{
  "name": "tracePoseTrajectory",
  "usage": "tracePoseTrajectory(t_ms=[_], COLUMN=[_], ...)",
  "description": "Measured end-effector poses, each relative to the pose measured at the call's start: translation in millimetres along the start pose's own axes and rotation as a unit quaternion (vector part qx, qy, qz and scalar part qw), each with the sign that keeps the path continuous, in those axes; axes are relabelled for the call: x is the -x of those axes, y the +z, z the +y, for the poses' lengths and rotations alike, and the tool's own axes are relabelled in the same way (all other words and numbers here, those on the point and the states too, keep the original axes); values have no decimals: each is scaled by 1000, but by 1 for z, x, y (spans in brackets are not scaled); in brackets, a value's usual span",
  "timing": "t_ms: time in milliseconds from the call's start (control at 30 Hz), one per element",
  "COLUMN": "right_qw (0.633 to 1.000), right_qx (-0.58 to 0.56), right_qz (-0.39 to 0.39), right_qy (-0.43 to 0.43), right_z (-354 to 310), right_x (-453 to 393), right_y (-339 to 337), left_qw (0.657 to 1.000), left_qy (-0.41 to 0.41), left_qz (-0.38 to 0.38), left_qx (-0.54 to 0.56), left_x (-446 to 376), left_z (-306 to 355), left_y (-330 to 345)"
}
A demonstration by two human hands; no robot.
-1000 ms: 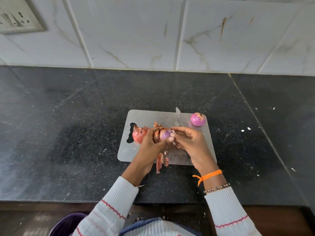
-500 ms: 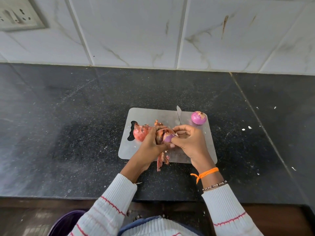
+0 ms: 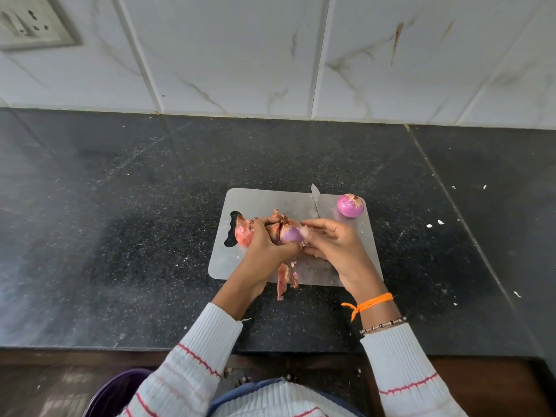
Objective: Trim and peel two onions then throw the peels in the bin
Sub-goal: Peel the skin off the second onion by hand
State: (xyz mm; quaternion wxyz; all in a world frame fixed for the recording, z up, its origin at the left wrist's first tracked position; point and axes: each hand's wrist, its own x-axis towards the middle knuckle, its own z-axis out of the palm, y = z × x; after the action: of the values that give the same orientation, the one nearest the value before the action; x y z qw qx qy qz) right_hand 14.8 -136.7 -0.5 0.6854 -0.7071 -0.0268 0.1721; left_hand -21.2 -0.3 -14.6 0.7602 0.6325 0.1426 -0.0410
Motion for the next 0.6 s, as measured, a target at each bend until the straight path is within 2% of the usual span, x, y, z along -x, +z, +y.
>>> tracePoseTrajectory(t_ms=[233, 600], right_qw=[995, 995], right_qx=[-82, 17], right_qz=[-46, 103], right_qy=[26, -6], right_z=[2, 1], right_x=[-1, -1], right_y=[0, 15], left_qw=[993, 998], left_qy=[-49, -37], left_qz=[-9, -29], left_qx=[108, 46], left_x=[-1, -3], left_z=[-1, -1], left_y=[0, 0])
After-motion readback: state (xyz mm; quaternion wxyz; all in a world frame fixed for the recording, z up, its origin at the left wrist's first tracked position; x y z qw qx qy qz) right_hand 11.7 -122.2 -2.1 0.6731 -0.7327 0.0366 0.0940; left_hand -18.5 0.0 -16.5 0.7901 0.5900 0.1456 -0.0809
